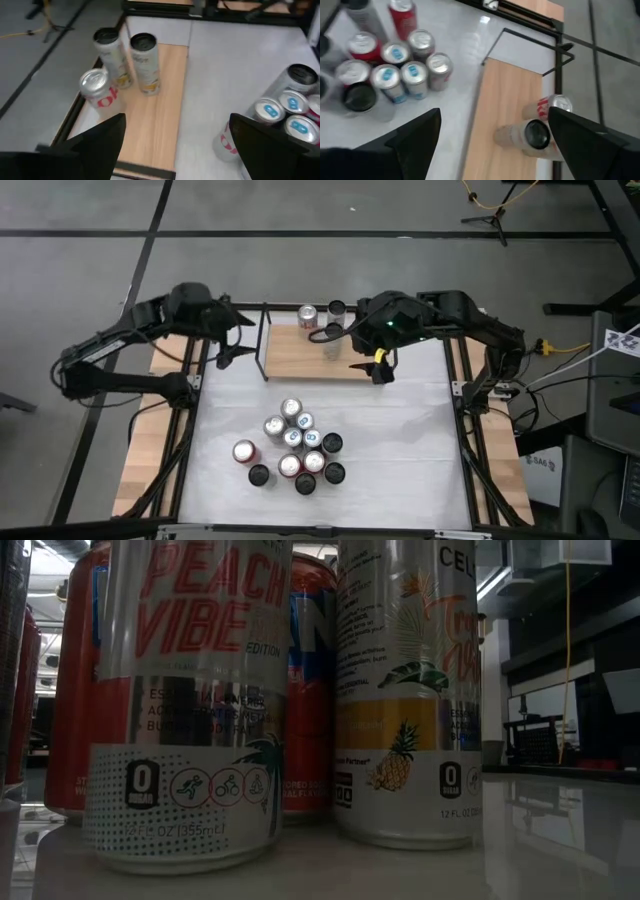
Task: Place canned beverage on shelf
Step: Put the white yellow soda can onto the shelf aligned with the other white yellow soda can
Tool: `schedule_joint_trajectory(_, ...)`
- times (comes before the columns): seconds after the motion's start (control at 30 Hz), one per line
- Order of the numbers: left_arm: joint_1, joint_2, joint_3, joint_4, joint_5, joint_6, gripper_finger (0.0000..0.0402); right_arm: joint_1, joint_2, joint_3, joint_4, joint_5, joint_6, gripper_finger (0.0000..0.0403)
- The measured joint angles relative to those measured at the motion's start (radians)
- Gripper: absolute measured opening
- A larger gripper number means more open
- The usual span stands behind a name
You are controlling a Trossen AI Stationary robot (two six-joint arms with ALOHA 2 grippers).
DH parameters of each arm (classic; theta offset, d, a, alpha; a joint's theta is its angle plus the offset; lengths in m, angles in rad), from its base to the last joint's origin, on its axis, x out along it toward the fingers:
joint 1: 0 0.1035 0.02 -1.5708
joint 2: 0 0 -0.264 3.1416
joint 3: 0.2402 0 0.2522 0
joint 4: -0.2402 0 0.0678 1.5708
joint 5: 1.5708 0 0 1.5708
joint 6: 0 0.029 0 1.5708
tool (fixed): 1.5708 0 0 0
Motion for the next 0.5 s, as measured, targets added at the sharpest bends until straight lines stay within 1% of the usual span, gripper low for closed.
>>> schedule_joint_trajectory(0.13,0.0,-0.081,-0.106,0.04,-0.007,-0.05,0.0348,0.0,0.03,0.0,0.026,0.072,-0.004,0.0363)
schedule_joint_trajectory(0.27,0.0,-0.133,-0.193,0.078,-0.008,-0.074,0.0348,0.0,0.065,0.0,0.038,0.126,-0.053,0.0363)
schedule_joint_trajectory(0.5,0.0,-0.168,-0.317,0.176,-0.007,-0.096,0.0348,-0.037,0.138,0.0,0.038,0.147,-0.08,0.0363)
